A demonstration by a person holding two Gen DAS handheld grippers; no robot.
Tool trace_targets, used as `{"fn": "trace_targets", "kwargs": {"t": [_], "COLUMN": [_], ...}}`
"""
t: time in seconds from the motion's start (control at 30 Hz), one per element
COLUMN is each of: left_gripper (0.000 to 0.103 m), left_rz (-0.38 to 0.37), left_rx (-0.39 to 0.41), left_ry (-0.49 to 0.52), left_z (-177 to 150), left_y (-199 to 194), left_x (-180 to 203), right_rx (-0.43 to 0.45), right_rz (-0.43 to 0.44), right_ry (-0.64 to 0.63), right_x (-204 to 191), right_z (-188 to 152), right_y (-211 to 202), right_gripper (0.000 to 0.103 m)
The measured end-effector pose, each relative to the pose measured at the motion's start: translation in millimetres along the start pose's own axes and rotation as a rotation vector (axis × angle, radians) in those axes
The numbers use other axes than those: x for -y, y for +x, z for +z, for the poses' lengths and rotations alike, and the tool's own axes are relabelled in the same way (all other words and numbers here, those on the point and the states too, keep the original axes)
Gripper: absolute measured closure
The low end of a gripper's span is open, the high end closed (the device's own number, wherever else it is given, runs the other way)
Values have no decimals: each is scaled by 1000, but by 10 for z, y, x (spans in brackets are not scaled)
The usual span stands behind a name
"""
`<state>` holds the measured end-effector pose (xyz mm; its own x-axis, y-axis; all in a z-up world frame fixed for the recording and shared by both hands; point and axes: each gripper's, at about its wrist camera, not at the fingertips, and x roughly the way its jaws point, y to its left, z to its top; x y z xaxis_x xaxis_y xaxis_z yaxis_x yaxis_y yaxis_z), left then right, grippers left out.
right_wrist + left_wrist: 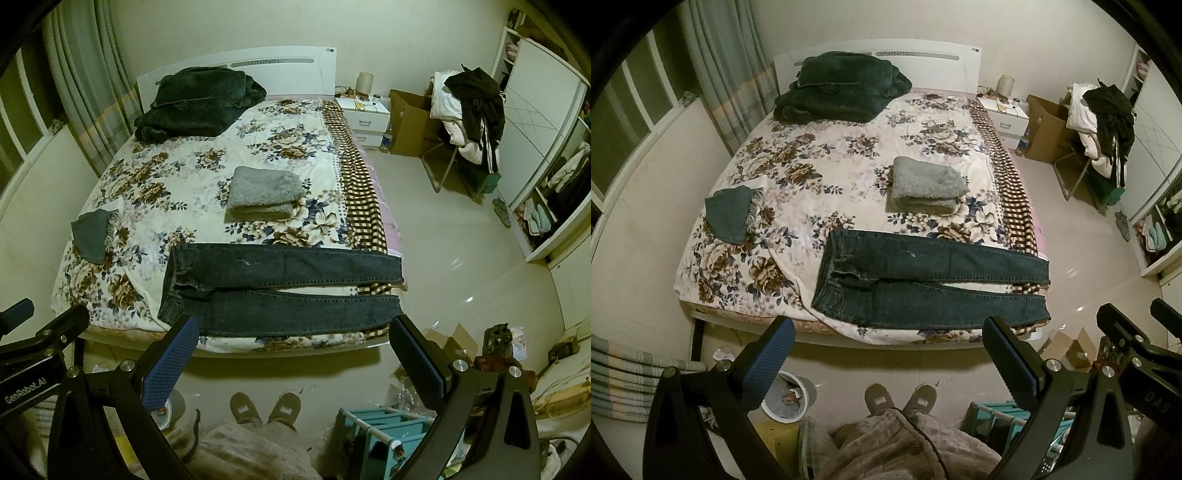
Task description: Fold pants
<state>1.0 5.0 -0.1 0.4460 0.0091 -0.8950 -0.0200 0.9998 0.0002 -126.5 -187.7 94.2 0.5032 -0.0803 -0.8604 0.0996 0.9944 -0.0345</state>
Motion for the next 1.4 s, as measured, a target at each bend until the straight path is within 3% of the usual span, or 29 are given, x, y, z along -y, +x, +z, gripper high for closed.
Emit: {"fn": "trace_targets", "kwargs": {"t": [0.6,0.87,1.07,1.1,1.4], "left_gripper": [0,0,0,0,0], "left_rz": [0,60,166,174,202], "left_rx": [3,49,112,115,28], "left_ry": [1,-17,-31,-32,-14], "left_z": [-18,507,867,764,1310], "left_y": [-5,-19,533,593,1909], "left_x": [4,97,95,117,228], "right_rx": [1,-7,52,47,-48], "right_rz": [3,15,5,4,-54], "right_ry": [2,26,59,58,41], "right_x": [6,-21,135,132,225], "right_z": [-6,79,295,355,898], "right_y": [4,166,815,967,2584], "right_gripper": [0,0,0,0,0]}}
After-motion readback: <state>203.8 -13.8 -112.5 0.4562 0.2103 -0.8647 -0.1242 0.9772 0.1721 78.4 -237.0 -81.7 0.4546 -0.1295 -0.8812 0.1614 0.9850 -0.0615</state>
